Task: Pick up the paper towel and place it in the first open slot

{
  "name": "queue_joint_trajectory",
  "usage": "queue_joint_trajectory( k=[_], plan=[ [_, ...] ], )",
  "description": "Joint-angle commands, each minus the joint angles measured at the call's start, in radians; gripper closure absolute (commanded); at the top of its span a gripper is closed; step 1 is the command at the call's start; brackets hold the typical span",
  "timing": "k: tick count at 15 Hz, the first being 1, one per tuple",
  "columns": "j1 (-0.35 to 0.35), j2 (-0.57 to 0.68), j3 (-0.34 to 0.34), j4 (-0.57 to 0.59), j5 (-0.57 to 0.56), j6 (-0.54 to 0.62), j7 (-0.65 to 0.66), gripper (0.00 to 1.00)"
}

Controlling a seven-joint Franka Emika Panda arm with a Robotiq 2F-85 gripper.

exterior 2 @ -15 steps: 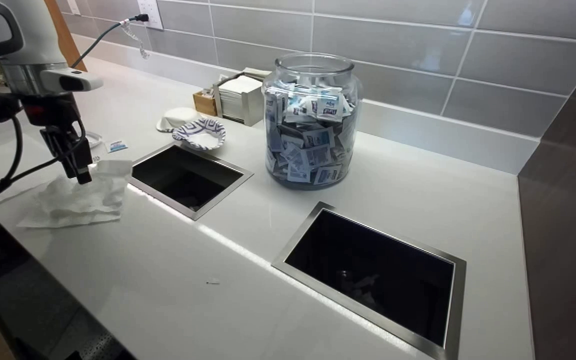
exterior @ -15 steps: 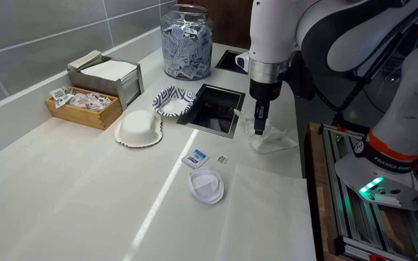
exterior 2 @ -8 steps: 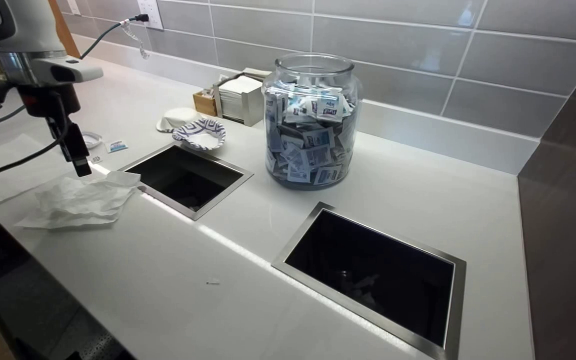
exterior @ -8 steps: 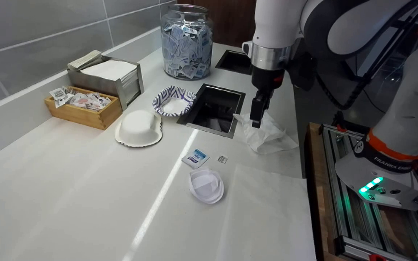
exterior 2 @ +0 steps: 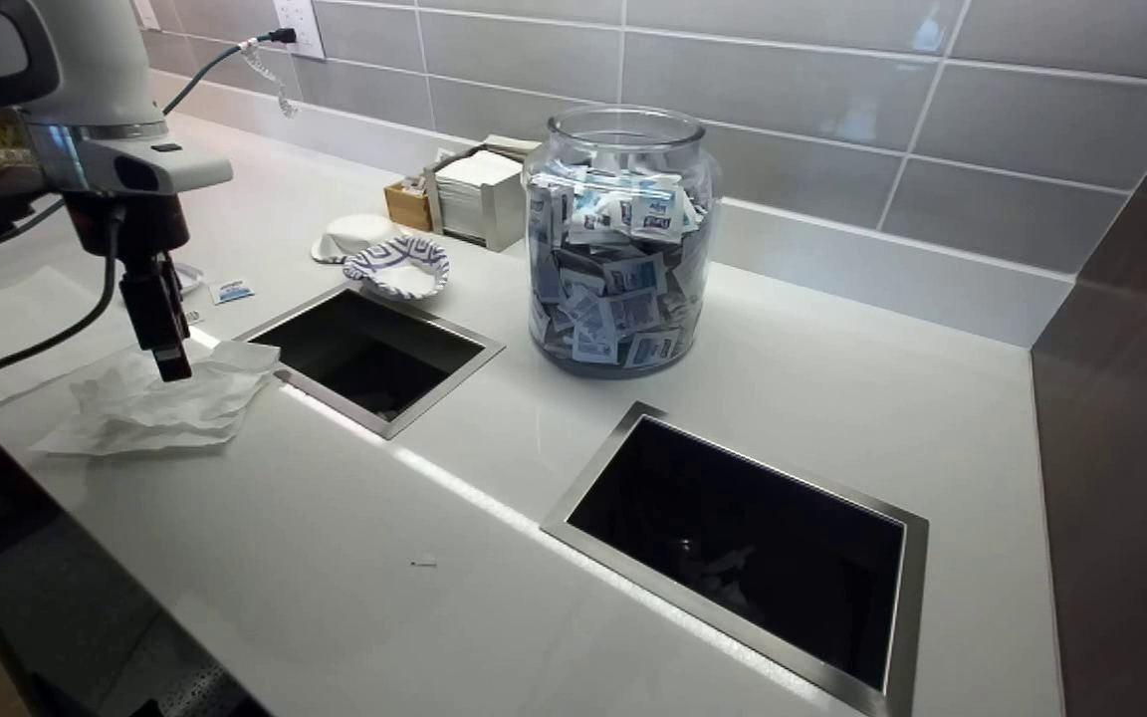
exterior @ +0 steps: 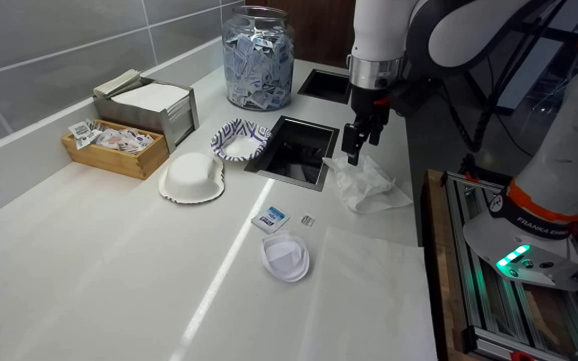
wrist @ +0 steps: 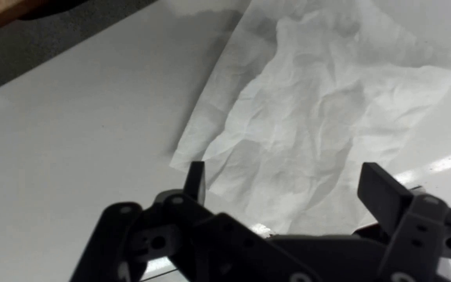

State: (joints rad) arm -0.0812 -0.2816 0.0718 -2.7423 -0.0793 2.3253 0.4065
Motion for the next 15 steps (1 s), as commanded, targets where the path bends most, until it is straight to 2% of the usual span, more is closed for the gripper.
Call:
queue_joint_trajectory(
  k=[1, 4, 8, 9, 15],
  plan=[
    [-0.017, 0.073, -0.015, 0.001, -0.043, 0.104, -0.018, 0.00],
    [-0.014, 0.130, -0.018, 0.000, -0.064, 0.181, -0.038, 0.00],
    [0.011, 0.201, -0.036, 0.000, -0.007, 0.221, -0.117, 0.00],
    [0.020, 0.216, -0.045, 0.000, 0.033, 0.215, -0.158, 0.19],
    [0.016, 0.242, -0.062, 0.000, 0.054, 0.208, -0.178, 0.66]
  ],
)
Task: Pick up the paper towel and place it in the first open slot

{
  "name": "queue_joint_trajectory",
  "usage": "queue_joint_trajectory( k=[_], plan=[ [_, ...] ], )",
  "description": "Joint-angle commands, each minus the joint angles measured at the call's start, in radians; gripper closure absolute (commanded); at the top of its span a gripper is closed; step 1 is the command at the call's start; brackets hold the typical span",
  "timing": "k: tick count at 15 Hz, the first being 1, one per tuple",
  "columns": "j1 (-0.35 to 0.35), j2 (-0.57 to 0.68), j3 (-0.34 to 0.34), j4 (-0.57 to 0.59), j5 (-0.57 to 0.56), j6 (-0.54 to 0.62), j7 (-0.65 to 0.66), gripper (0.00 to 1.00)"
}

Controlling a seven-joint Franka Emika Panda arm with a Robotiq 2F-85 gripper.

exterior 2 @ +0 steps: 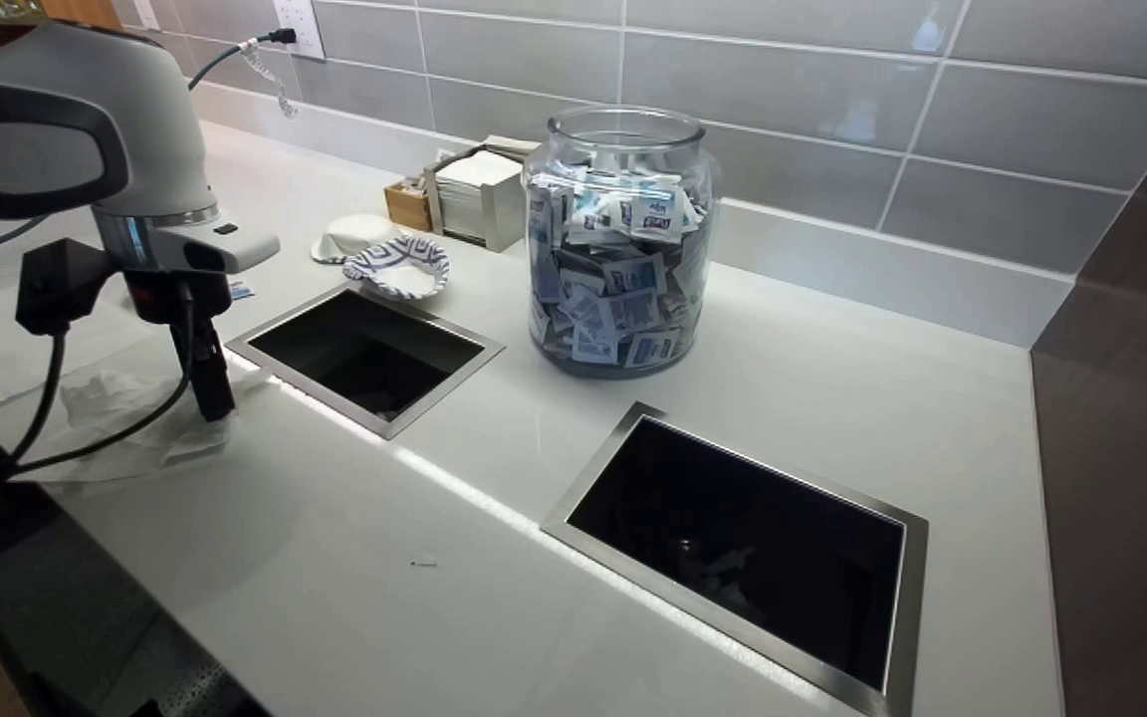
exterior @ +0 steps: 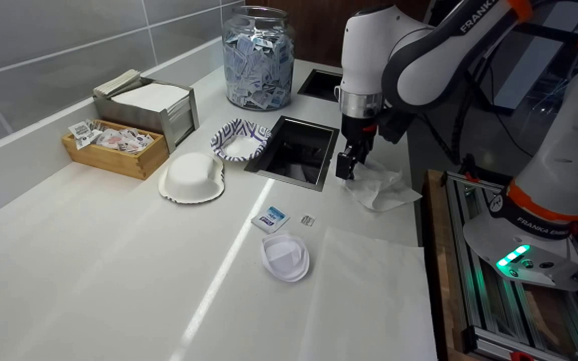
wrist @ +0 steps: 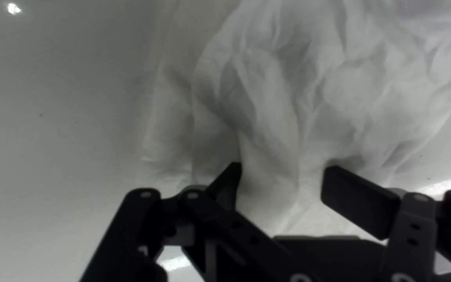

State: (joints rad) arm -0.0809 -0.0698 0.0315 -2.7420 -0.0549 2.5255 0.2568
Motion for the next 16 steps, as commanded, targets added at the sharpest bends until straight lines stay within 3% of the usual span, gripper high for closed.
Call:
queue_joint_trajectory(
  k=[1, 5, 10, 15, 16],
  plan=[
    [0.016, 0.027, -0.023, -0.002, 0.026, 0.009, -0.024, 0.73],
    [0.018, 0.021, -0.024, -0.003, 0.022, 0.007, -0.022, 1.00],
    [0.020, -0.005, -0.024, -0.001, 0.005, -0.013, -0.008, 1.00],
    [0.024, -0.141, -0.012, -0.019, -0.024, -0.054, 0.005, 1.00],
    [0.022, -0.164, -0.008, -0.021, -0.035, -0.060, 0.009, 0.75]
  ],
)
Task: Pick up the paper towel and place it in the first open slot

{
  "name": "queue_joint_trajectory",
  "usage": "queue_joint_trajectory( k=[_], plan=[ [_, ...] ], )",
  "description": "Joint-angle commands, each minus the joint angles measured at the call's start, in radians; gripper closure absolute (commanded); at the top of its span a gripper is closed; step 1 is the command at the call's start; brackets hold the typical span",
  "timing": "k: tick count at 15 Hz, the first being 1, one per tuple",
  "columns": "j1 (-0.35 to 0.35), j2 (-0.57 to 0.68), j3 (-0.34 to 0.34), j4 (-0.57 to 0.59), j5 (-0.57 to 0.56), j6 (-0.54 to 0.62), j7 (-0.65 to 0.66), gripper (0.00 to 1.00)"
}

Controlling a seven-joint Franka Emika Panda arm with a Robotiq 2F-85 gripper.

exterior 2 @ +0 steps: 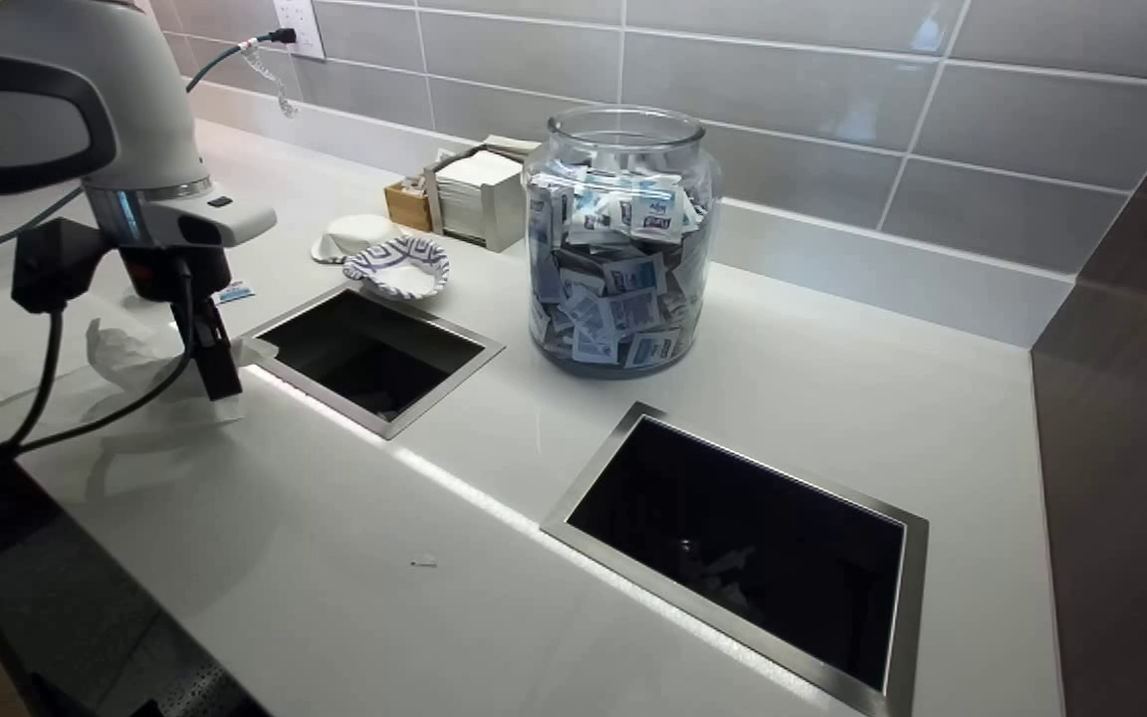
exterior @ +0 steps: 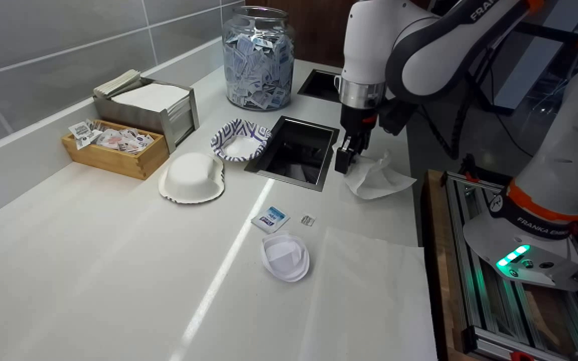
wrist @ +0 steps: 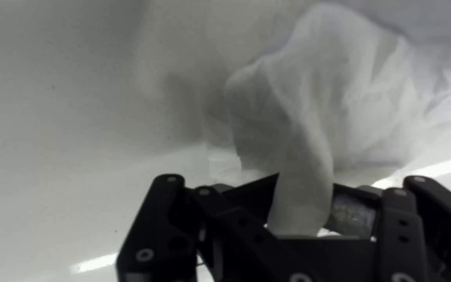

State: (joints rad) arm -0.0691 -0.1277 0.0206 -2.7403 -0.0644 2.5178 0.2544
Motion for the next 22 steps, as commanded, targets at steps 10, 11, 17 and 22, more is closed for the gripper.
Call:
queue_joint_trajectory(
  k=[10, 11, 17, 22],
  plan=[
    [0.028, -0.211, 0.041, -0.015, -0.008, -0.185, 0.002, 0.08],
    [0.033, -0.211, 0.042, -0.014, -0.006, -0.193, -0.004, 0.02],
    [0.086, -0.120, 0.031, -0.003, 0.050, -0.193, -0.109, 0.00],
    [0.101, -0.014, 0.032, -0.008, 0.045, -0.156, -0.153, 0.00]
  ],
)
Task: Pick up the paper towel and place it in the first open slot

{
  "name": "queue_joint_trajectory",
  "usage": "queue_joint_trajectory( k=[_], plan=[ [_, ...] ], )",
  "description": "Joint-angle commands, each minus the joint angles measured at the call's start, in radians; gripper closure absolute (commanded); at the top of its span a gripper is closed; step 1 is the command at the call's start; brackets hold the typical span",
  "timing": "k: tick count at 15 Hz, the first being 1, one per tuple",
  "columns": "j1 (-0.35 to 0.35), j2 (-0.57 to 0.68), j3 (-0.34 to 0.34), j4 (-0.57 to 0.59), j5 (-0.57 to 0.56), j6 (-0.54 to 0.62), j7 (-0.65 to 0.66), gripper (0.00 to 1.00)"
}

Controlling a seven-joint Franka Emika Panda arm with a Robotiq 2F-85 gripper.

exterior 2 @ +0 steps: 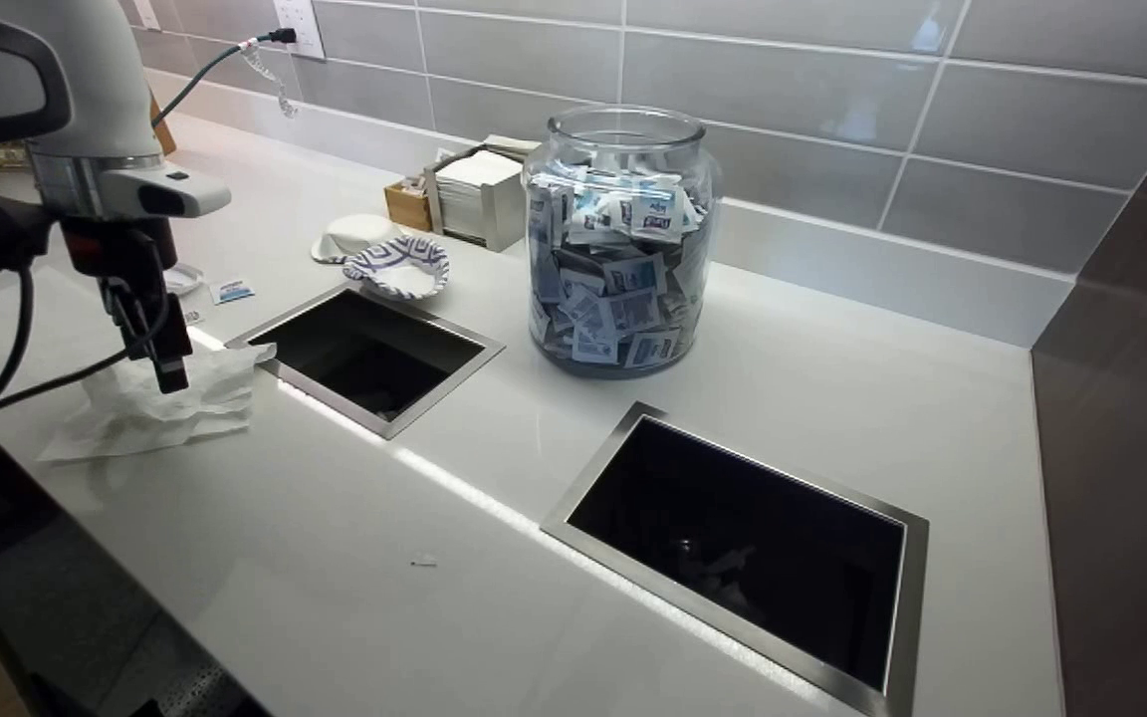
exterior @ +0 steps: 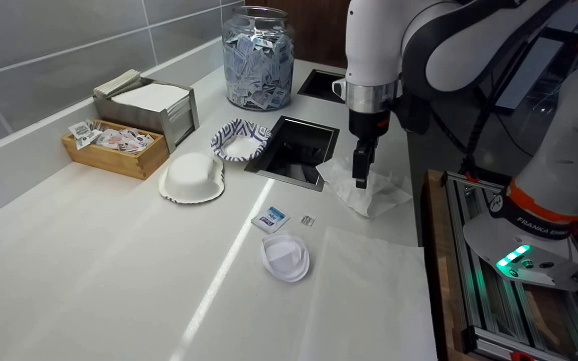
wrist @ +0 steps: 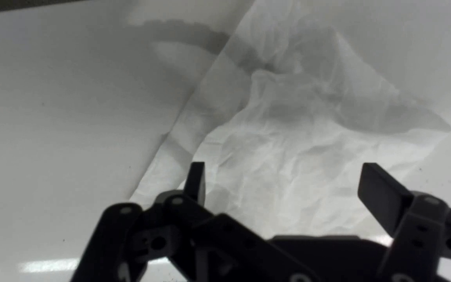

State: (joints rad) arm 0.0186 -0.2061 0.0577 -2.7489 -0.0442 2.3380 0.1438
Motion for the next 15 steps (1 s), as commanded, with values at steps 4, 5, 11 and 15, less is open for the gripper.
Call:
queue_joint_trajectory(
  k=[4, 5, 11, 15],
  plan=[
    [0.010, 0.115, -0.009, 0.002, 0.026, 0.050, -0.053, 0.28],
    [0.010, 0.125, -0.009, 0.002, 0.026, 0.058, -0.052, 0.33],
    [0.008, 0.100, -0.007, -0.011, 0.007, 0.061, -0.035, 0.79],
    [-0.007, 0.016, -0.006, -0.020, -0.056, 0.048, 0.006, 1.00]
  ],
)
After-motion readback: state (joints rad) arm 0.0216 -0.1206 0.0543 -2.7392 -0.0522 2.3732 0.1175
